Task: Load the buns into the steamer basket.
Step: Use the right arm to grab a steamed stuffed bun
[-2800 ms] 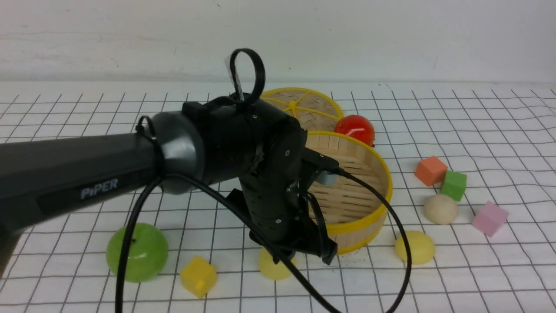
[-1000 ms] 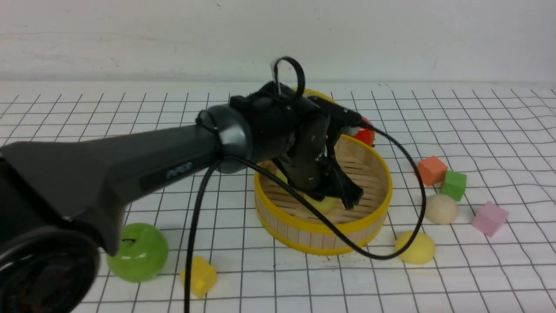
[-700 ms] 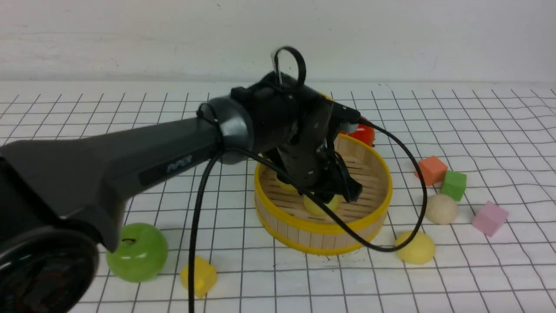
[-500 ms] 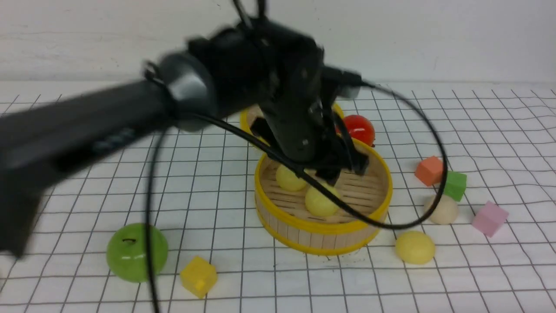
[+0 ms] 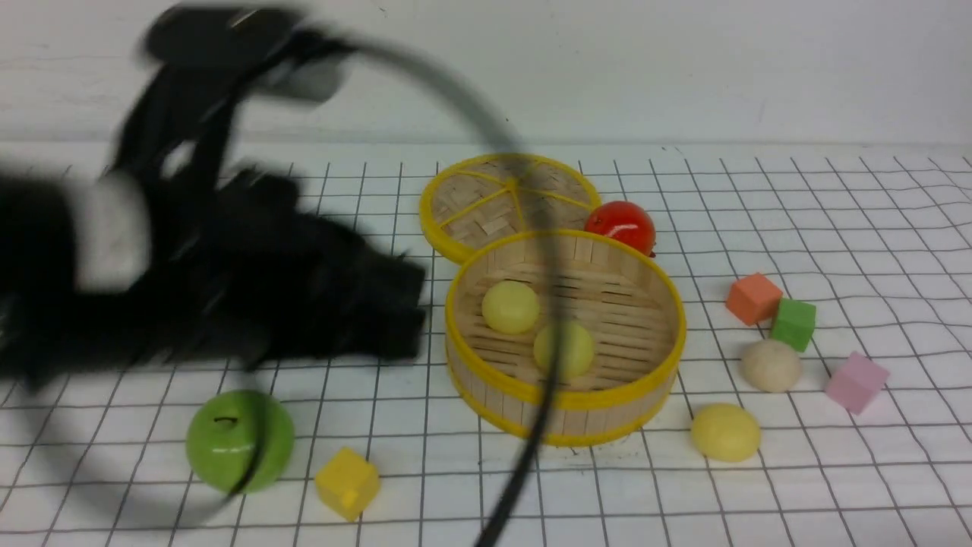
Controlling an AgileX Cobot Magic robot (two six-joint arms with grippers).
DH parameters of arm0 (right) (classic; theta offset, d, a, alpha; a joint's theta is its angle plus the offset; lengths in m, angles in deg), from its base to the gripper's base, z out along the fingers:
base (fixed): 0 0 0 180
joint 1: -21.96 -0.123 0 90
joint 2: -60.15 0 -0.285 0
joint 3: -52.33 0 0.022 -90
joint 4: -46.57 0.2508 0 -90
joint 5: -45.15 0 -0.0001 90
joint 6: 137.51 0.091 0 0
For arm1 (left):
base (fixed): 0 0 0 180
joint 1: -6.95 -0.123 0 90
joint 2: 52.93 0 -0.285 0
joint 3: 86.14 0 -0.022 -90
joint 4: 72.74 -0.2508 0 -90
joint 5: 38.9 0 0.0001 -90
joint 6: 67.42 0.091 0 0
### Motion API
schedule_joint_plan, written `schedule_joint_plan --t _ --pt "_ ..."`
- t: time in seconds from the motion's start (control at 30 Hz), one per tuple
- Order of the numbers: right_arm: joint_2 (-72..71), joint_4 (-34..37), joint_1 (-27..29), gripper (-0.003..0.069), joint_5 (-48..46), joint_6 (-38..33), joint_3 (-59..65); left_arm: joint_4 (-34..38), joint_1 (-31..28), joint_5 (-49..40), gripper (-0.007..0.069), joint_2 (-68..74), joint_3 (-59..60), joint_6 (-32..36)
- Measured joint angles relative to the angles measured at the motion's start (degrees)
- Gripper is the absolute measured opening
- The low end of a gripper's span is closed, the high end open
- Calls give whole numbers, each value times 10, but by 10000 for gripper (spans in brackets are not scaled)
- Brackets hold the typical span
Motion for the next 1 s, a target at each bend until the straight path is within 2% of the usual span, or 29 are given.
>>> schedule_joint_plan --t 0.03,0.07,0.1,0.17,0.27,0.4,0.43,0.47,0.5,0.57,0.67,0.83,1.0 --pt "0 46 0 239 22 23 0 4 0 33 -13 -51 62 -1" --pt "0 46 0 239 22 25 0 5 0 38 -13 -58 62 -1" --pt "0 84 0 239 47 39 0 11 0 75 -13 -105 120 -2" --pt "0 114 -1 239 66 47 -6 18 0 120 -13 -159 192 -4" --pt "13 125 -7 212 10 41 -65 29 0 181 -13 -232 274 -5" --pt "156 84 -11 113 -158 -33 -229 30 0 227 -13 -286 341 -3" --pt "166 84 -11 108 -167 -37 -237 30 0 228 -13 -286 341 -3" --pt "247 58 -11 62 -248 -74 -304 30 0 232 -13 -290 357 -2" --pt "268 55 -11 57 -256 -82 -320 30 0 232 -13 -290 359 -2" --pt "402 27 -11 8 -346 -122 -410 30 0 228 -13 -290 372 -2" --pt "532 16 -11 0 -391 -137 -484 30 0 212 -13 -290 378 -2" --pt "684 4 -31 0 -404 -140 -557 30 0 187 -13 -290 378 -2" --pt "850 -32 -99 29 -405 -136 -641 30 0 179 -13 -290 378 -2"
